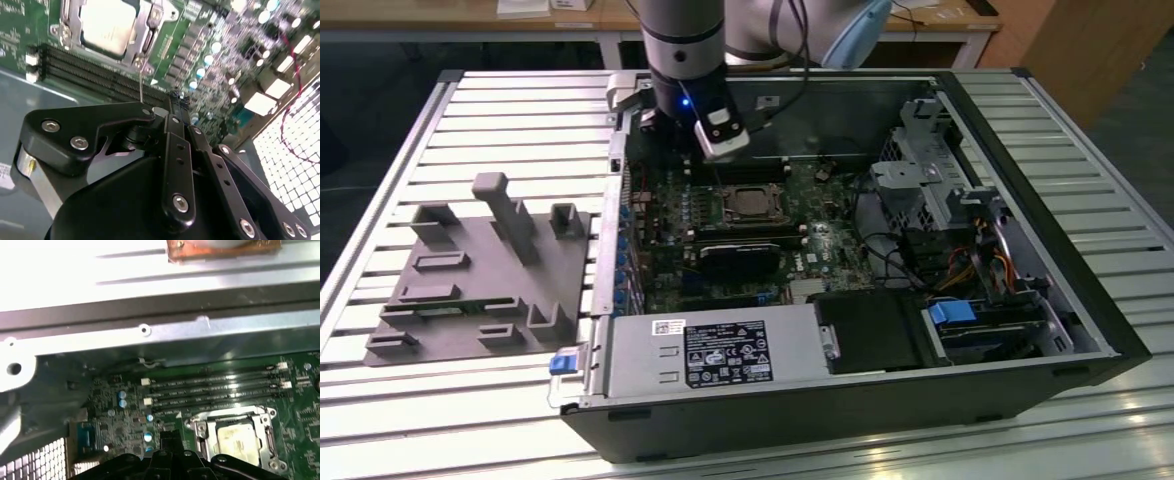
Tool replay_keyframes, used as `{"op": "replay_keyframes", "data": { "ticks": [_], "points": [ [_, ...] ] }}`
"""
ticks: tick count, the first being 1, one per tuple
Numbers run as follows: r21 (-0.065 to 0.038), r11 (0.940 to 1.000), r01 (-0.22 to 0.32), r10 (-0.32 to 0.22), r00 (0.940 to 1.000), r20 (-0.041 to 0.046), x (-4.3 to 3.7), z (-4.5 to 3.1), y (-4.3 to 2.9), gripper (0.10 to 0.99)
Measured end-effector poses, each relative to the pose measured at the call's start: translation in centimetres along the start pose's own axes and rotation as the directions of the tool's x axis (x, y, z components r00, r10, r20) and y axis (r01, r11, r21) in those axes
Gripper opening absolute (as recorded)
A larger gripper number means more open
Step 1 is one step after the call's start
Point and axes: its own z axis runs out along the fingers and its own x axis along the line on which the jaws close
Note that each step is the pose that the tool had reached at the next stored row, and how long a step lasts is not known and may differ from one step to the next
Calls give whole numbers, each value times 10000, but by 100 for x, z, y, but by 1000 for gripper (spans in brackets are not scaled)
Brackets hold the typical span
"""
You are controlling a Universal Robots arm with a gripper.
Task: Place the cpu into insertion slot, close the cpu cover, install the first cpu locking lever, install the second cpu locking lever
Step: 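Install the first cpu locking lever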
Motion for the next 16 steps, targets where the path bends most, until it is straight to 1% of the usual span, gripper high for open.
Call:
{"op": "replay_keyframes", "data": {
  "ticks": [2, 3, 4, 5, 11, 14, 16],
  "points": [
    [-214, 9998, -11, 10, 10000, -31, 10, -1, -1, 102],
    [-303, 9995, -15, 14, 10000, -42, 13, -1, -2, 102],
    [-378, 9993, -19, 17, 10000, -51, 14, -1, -2, 102],
    [-406, 9992, -20, 18, 10000, -55, 14, -1, -2, 102],
    [-436, 9990, -20, 17, 10000, -60, 1, 1, 0, 102],
    [-435, 9991, -22, 19, 10000, -60, -36, 4, 4, 102],
    [-435, 9990, -21, 19, 10000, -60, -77, 8, 10, 102]
  ]
}}
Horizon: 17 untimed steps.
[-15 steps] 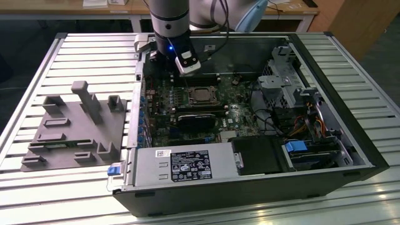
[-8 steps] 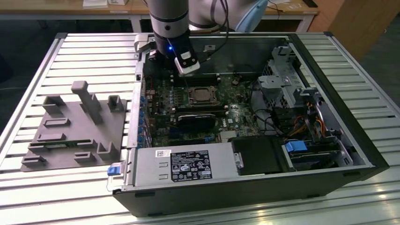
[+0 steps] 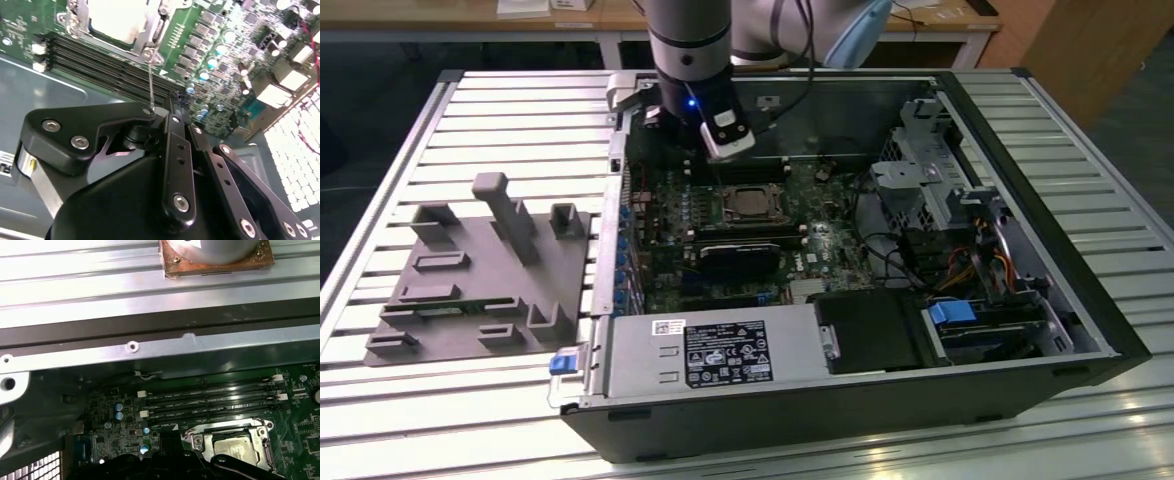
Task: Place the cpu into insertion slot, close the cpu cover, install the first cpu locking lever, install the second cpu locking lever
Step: 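Install the first cpu locking lever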
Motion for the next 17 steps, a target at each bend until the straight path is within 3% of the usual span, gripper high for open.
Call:
{"op": "replay_keyframes", "data": {
  "ticks": [17],
  "points": [
    [2, 10000, -3, 3, 10000, -9, -433, 31, 56, 102]
  ]
}}
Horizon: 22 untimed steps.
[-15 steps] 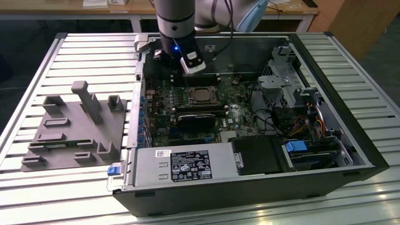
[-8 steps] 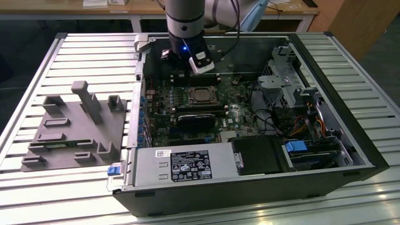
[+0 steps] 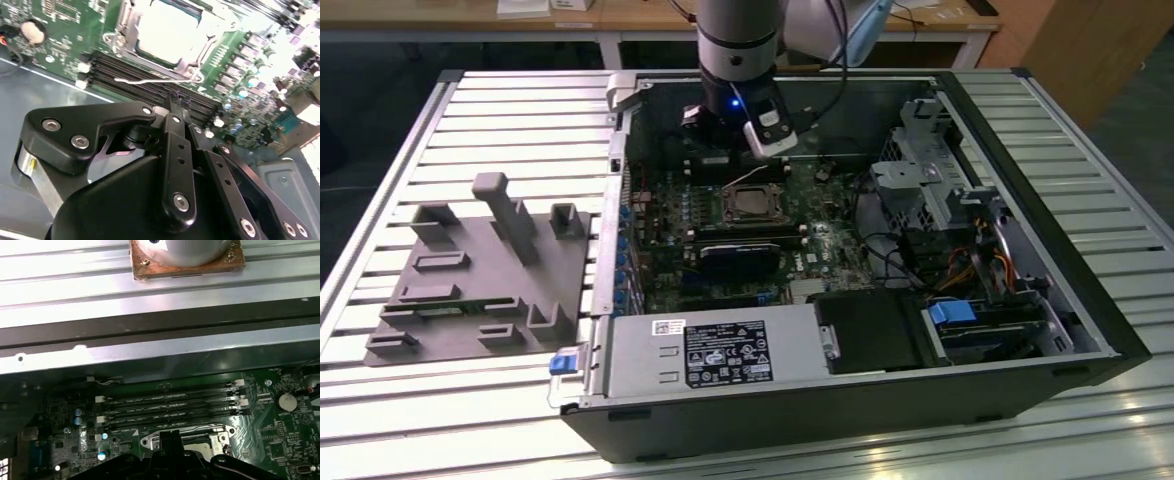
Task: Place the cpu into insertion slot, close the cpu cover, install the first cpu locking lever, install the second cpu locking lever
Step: 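Install the first cpu locking lever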
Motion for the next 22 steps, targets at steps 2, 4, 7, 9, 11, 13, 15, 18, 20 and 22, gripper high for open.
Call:
{"op": "replay_keyframes", "data": {
  "ticks": [2, 4, 7, 9, 11, 13, 15, 18, 20, 22],
  "points": [
    [1, 10000, 1, -1, 10000, -1, -29, 2, 4, 102],
    [14, 10000, 1, -1, 10000, 9, -31, 7, 3, 102],
    [36, 10000, 27, -27, 9999, 118, -31, 19, 0, 102],
    [50, 10000, 59, -61, 9996, 264, -31, 29, -3, 102],
    [37, 10000, 92, -94, 9991, 407, -31, 40, -5, 102],
    [18, 9999, 130, -131, 9983, 566, -31, 50, -7, 102],
    [-3, 9998, 174, -173, 9971, 747, -31, 58, -9, 102],
    [-35, 9997, 240, -235, 9945, 1023, -31, 68, -12, 102],
    [-56, 9996, 283, -274, 9924, 1200, -31, 76, -13, 102],
    [-60, 9995, 295, -285, 9918, 1246, -31, 83, -15, 102]
  ]
}}
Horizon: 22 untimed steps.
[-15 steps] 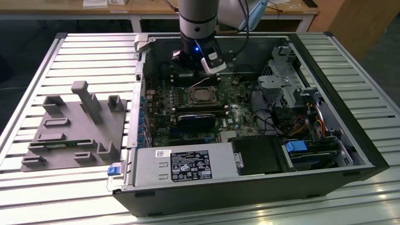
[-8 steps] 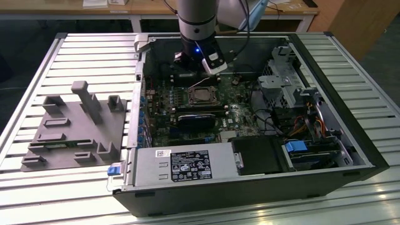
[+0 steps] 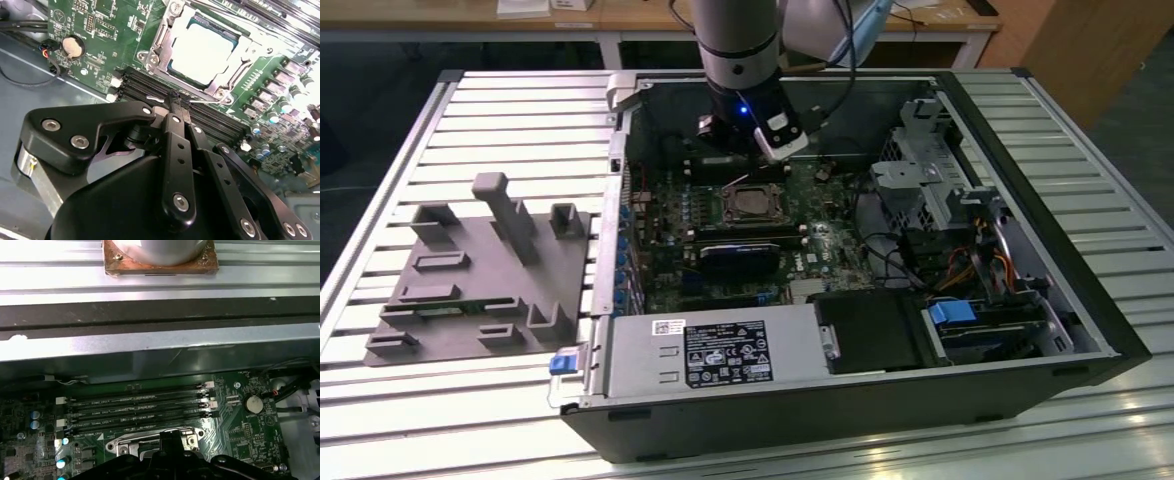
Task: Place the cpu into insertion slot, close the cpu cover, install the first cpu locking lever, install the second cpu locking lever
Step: 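Install the first cpu locking lever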
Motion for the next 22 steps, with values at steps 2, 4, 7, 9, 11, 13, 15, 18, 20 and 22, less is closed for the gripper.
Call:
{"op": "replay_keyframes", "data": {
  "ticks": [2, 4, 7, 9, 11, 13, 15, 18, 20, 22],
  "points": [
    [2, 10000, 1, -1, 10000, 0, 0, 0, 0, 102],
    [0, 10000, 0, 0, 10000, 1, 0, 1, -1, 102],
    [-7, 10000, 2, -2, 10000, 14, 2, 8, -2, 102],
    [-12, 10000, 19, -19, 10000, 88, 6, 19, -5, 102],
    [-23, 10000, 45, -44, 9998, 193, 10, 34, -9, 102],
    [-12, 10000, 70, -70, 9996, 291, 14, 48, -12, 102],
    [5, 10000, 88, -88, 9993, 350, 18, 62, -11, 102],
    [57, 9999, 108, -110, 9991, 400, 24, 80, -2, 102],
    [136, 9998, 118, -124, 9991, 411, 27, 92, 13, 102],
    [179, 9998, 89, -97, 9991, 425, 31, 101, 28, 102]
  ]
}}
